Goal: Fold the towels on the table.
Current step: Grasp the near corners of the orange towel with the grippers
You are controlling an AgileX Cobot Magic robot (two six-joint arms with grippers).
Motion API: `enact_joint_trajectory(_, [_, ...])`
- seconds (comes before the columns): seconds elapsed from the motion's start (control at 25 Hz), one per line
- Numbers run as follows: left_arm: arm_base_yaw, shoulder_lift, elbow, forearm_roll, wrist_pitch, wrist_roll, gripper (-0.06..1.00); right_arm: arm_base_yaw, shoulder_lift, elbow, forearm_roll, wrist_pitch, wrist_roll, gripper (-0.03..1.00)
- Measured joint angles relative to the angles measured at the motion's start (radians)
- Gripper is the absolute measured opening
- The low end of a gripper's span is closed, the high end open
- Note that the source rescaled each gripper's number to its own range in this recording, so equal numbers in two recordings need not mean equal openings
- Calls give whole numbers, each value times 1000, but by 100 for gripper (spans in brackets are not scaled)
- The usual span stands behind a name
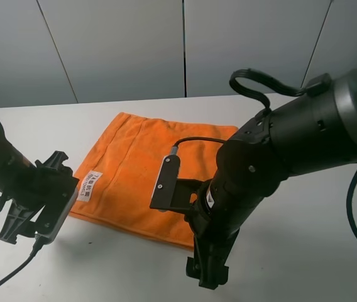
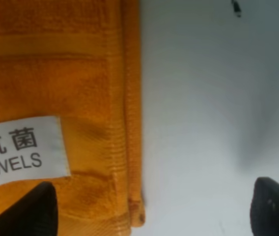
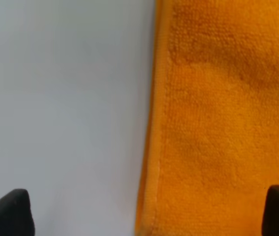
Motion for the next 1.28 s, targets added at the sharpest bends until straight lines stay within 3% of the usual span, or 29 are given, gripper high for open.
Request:
enact_joint_trajectory(0.28, [0,52,0,-2,-22,0,100,0,45,-2,-95,-6,82,100])
enact_joint_trajectory(1.28, [0,117,-20,-6,-20,-2,100,0,87,-11,-102,-27,104,100])
